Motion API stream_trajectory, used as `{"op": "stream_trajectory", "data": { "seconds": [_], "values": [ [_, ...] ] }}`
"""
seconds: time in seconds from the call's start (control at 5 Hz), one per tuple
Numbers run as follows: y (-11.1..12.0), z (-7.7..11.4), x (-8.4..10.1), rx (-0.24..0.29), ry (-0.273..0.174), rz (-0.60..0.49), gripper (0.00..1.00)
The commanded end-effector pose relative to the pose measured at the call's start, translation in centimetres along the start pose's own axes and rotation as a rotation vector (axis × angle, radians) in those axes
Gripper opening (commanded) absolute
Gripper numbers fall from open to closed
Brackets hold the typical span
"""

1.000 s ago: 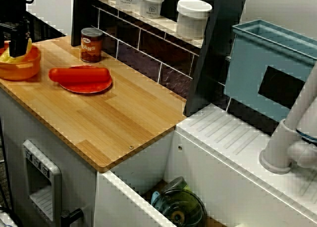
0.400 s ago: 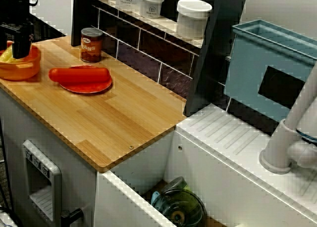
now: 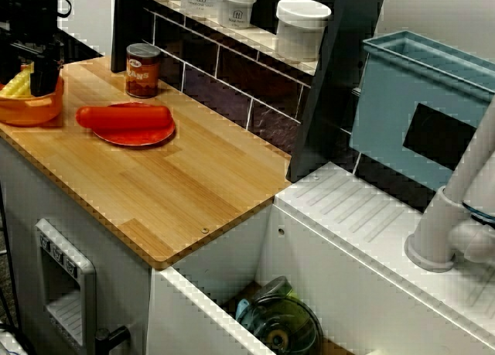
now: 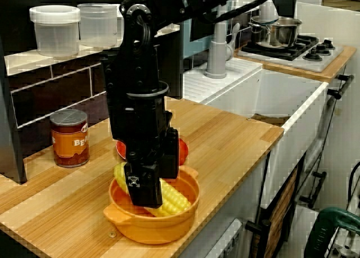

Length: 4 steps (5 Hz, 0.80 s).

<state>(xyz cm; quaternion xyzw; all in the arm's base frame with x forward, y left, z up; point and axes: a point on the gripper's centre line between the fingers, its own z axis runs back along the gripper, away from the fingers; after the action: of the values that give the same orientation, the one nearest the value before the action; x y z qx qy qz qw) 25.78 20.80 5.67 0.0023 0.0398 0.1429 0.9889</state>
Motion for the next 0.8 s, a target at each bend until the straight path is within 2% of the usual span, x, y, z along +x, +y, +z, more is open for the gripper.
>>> {"op": "stream_trajectory", "data": {
  "seconds": [0.0, 0.6],
  "values": [
    [-0.20, 0.65, 0.71, 0.047, -0.011, -0.014, 0.00],
    [-0.03, 0.78, 0.92, 0.047, -0.004, -0.019, 0.00]
  ]
}}
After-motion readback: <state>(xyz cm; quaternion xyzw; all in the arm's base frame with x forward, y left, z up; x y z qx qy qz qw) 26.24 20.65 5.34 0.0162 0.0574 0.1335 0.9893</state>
